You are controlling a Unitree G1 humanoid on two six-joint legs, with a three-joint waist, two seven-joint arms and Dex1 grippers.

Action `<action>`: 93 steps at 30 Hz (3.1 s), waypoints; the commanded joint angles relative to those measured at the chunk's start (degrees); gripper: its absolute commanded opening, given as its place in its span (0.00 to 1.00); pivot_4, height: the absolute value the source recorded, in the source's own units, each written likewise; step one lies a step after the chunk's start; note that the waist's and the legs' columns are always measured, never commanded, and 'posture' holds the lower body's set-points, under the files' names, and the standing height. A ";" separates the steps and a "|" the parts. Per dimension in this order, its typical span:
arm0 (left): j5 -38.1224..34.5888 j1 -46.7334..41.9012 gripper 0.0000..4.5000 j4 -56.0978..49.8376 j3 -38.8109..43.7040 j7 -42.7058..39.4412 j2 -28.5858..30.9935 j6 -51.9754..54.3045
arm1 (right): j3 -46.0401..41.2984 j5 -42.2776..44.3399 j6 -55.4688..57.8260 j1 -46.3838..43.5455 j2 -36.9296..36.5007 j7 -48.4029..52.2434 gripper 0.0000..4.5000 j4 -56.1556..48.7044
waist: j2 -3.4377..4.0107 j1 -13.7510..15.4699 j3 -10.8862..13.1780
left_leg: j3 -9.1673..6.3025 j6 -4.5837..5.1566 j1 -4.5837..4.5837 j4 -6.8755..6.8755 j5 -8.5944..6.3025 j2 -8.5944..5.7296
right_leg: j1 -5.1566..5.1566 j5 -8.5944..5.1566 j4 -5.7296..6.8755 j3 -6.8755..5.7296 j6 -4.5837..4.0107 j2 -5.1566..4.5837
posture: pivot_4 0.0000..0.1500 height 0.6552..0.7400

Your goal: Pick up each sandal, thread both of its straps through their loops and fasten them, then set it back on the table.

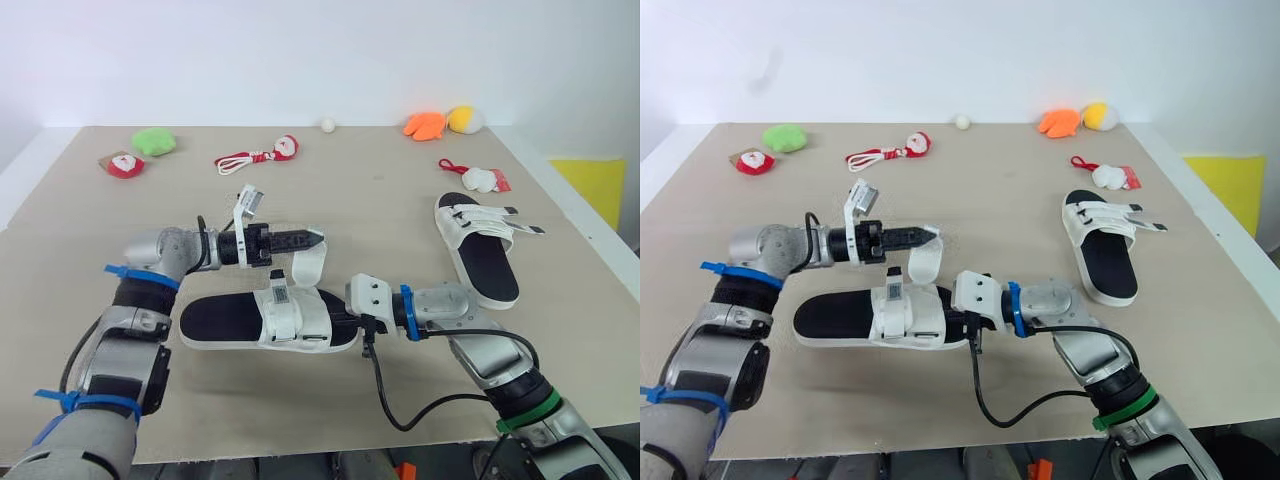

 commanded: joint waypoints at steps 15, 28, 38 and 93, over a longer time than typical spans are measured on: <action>0.02 -6.82 0.99 16.56 17.73 17.71 -10.14 5.53 | 1.98 -3.25 2.61 2.14 -0.91 -0.85 0.00 2.73 | 0.02 0.04 -0.01 | -0.04 0.01 0.00 0.01 0.01 -0.01 | 0.03 0.04 0.00 0.00 0.07 0.00 | 1.00 1.00; 0.20 -9.03 0.47 22.32 23.34 21.27 -11.09 2.82 | 1.95 -3.23 2.53 2.03 -1.12 -0.78 0.00 2.73 | 0.03 0.03 -0.01 | -0.05 -0.03 0.01 0.00 0.04 -0.03 | 0.02 0.07 0.00 0.00 0.13 0.00 | 1.00 1.00; 2.60 -8.97 0.04 20.99 21.32 16.99 -10.26 -2.23 | 1.95 -3.28 2.35 1.76 -1.08 -0.68 0.00 3.08 | 0.03 0.02 -0.01 | -0.05 -0.04 0.01 -0.01 0.04 -0.03 | 0.02 0.07 0.00 0.00 0.13 0.00 | 1.00 1.00; 16.47 38.76 0.99 -49.26 -9.62 1.98 24.62 -77.65 | 2.48 -3.08 2.36 3.56 -2.14 0.76 0.00 1.52 | 0.42 0.31 -0.15 | 0.10 -0.26 0.06 -0.34 0.30 0.04 | 0.00 -0.09 -0.10 0.14 -0.31 -0.07 | 1.00 1.00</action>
